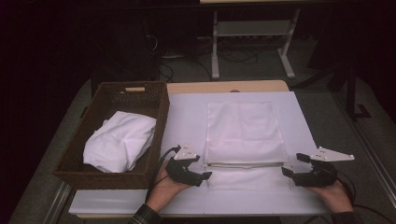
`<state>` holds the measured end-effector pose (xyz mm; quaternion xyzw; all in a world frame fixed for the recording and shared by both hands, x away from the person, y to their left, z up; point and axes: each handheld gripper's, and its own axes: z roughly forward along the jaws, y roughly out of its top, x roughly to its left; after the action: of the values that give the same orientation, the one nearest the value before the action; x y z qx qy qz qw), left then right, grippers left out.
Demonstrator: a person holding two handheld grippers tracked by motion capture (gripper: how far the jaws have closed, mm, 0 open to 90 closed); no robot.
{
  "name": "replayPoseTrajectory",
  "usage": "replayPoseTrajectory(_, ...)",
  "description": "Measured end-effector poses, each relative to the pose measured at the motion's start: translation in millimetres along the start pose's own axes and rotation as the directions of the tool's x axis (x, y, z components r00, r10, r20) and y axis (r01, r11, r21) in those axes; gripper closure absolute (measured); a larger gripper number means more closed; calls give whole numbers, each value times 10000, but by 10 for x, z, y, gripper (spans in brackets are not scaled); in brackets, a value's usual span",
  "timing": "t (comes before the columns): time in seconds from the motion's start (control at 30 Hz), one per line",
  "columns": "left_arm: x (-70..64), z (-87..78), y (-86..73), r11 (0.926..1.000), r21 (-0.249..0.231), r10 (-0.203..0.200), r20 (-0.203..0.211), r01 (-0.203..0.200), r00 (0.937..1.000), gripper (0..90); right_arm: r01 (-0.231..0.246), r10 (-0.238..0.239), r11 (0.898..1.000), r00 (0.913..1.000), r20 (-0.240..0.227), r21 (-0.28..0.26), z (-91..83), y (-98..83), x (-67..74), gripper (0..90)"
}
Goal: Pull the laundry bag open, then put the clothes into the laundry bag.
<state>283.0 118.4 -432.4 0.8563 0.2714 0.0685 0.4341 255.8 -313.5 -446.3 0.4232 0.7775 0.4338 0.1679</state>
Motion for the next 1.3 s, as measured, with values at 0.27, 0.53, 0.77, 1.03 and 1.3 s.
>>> replayPoseTrajectory(0.27, -26, -85, -60, 9984, -559, 78, -107, -84, 9999, 130, 64, -61, 9999, 9998, 198, -136, -48, -68, 121, 125)
replayPoseTrajectory(0.53, -28, -175, -58, 9972, -724, 159, -169, -171, 9997, 131, 249, -247, 9996, 9995, 194, -134, -81, -112, 163, 126)
replayPoseTrajectory(0.77, -27, -207, -15, 9981, -584, 186, -189, -197, 9996, 131, 294, -291, 9994, 9994, 208, -155, -77, -109, 158, 126)
replayPoseTrajectory(1.03, 1, -273, 139, 9997, -227, 83, -201, -88, 9998, 131, 308, -303, 9993, 9993, 236, -207, -86, -100, 150, 125)
replayPoseTrajectory(1.3, 25, -249, 260, 9990, 411, 186, -442, -167, 9988, 131, 264, -260, 9994, 9995, 174, -210, -82, -113, 137, 128)
